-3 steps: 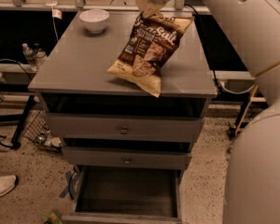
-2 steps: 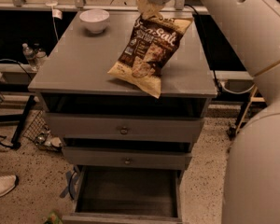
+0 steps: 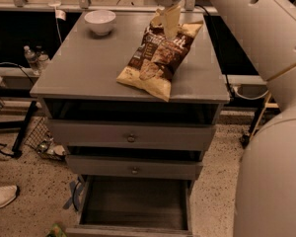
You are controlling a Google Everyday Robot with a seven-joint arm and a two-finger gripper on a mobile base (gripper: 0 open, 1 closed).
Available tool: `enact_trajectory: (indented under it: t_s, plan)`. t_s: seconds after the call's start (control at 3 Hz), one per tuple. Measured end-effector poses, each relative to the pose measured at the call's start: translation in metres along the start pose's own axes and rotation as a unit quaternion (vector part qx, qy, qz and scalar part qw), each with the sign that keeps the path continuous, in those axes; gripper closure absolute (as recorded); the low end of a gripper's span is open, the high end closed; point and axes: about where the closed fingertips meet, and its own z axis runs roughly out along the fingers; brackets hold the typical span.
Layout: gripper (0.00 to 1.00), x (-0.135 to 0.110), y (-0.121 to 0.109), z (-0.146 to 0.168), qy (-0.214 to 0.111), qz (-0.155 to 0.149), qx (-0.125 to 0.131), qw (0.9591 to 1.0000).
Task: Pick brown chip bag from bottom drawer and place on counter
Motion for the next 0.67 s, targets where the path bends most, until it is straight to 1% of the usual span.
enact_trajectory:
  t_s: [0.33,0.67]
  plan:
    - [0.00,0.003,0.001,-0.001,0.002,0.006,-0.001,1.0000]
    - [0.00,0.015,0.007,-0.004,0.010,0.029,-0.004,0.9995]
